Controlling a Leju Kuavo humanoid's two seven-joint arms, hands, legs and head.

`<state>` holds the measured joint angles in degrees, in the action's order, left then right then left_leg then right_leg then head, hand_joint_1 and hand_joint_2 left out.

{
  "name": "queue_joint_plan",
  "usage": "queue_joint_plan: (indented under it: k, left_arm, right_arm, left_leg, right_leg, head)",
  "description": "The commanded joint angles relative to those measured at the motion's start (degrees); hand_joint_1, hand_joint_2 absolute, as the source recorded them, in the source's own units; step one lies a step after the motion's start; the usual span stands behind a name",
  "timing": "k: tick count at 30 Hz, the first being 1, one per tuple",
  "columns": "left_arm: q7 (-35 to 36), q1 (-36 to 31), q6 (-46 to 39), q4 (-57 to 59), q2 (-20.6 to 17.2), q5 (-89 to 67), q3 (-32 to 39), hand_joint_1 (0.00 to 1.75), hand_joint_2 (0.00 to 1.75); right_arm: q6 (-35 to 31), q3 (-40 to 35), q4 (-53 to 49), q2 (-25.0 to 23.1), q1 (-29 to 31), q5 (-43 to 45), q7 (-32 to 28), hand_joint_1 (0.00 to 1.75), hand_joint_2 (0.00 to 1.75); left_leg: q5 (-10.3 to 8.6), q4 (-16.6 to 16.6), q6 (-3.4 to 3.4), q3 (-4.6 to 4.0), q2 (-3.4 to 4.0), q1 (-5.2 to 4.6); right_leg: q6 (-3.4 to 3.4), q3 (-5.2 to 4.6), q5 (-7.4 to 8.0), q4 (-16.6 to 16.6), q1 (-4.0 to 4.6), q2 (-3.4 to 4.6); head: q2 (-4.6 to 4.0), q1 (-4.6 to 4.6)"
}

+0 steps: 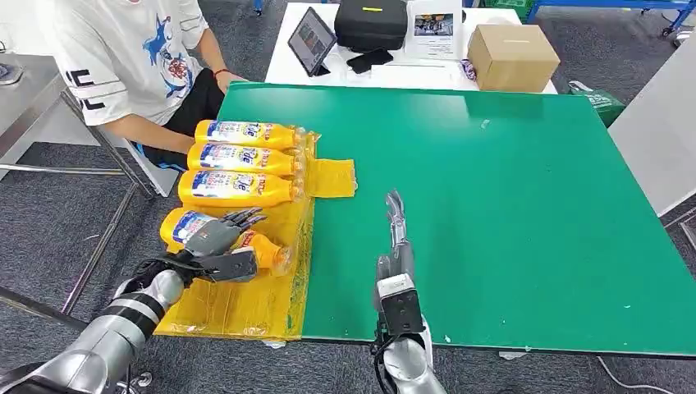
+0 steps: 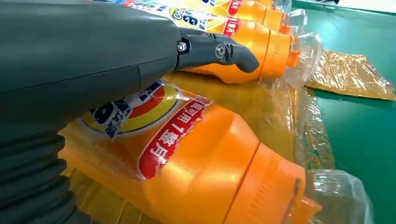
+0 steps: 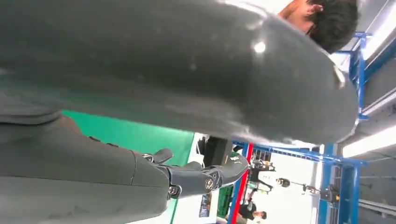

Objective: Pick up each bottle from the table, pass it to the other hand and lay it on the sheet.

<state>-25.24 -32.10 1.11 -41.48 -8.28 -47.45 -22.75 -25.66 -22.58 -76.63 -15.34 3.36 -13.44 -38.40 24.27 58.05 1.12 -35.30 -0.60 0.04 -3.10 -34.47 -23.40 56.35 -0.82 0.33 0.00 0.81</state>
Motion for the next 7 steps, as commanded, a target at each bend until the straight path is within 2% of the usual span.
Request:
queue_joint_plan:
  k: [1,7]
  left_arm:
    - [-0.35,-0.03,2.06,4.57,-1.39,1.13,-4.06,0.00,0.00]
    - [-4.84,2.26,8.93,1.57,-3.82,9.18,-3.70,0.00,0.00]
  right_arm:
    - [0.88,-0.30,5.35,0.87,2.80,0.29,0.19,0.00,0.00]
    - [1.59,-0.12,7.68,0.56,3.62,0.68,0.02,0.00,0.00]
  left_leg:
    - [0.06,-0.07,-0.06,0.26,0.19,0.07]
    - [0.05,-0.11,-0.07,0.43,0.28,0.06]
  right_leg:
    - [0.11,0.23,0.02,-0.11,0.08,0.11]
    - [0.11,0.38,0.03,-0.11,0.07,0.21]
  head:
    - [0.00,0.00]
    - [0.00,0.00]
